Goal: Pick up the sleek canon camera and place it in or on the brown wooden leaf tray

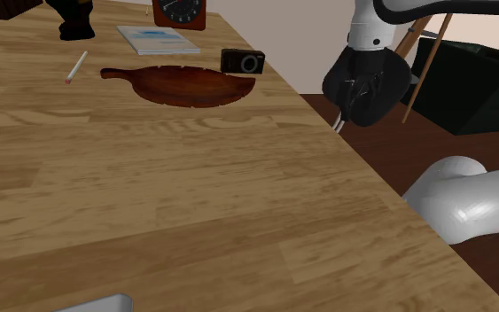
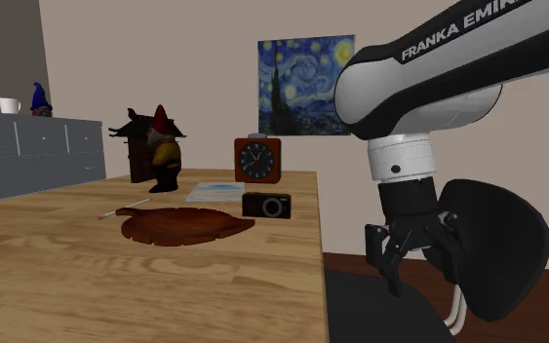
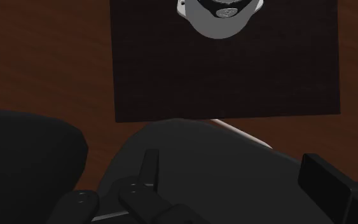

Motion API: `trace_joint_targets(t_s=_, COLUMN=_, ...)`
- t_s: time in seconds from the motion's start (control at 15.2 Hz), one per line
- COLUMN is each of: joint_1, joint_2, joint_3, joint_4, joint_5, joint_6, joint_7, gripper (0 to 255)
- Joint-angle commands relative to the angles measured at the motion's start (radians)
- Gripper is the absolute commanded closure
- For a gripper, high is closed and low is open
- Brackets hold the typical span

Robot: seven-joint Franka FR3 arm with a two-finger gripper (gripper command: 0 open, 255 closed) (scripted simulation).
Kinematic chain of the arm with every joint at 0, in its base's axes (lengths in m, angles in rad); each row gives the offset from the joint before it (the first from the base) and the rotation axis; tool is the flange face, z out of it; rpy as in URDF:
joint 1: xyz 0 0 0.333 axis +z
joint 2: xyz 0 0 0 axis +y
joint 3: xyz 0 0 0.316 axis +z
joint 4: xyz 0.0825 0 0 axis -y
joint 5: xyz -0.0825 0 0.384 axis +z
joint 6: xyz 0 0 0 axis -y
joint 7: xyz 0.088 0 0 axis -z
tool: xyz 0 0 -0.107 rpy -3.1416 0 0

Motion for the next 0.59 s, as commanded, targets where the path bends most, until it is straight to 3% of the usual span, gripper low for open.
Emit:
trace_joint_targets(t_s=0.0, joint_1=0.000, joint_2=0.000, joint_3=0.000, joint_4=0.000, joint_5=0.000, joint_6=0.000, joint_7=0.000, gripper=0)
trace_joint_targets(t_s=0.53, joint_1=0.114, joint_2=0.244, joint_3=-0.053, joint_4=0.218, joint_5=-0.006, joint_6=0.116, joint_7=-0.306, gripper=0)
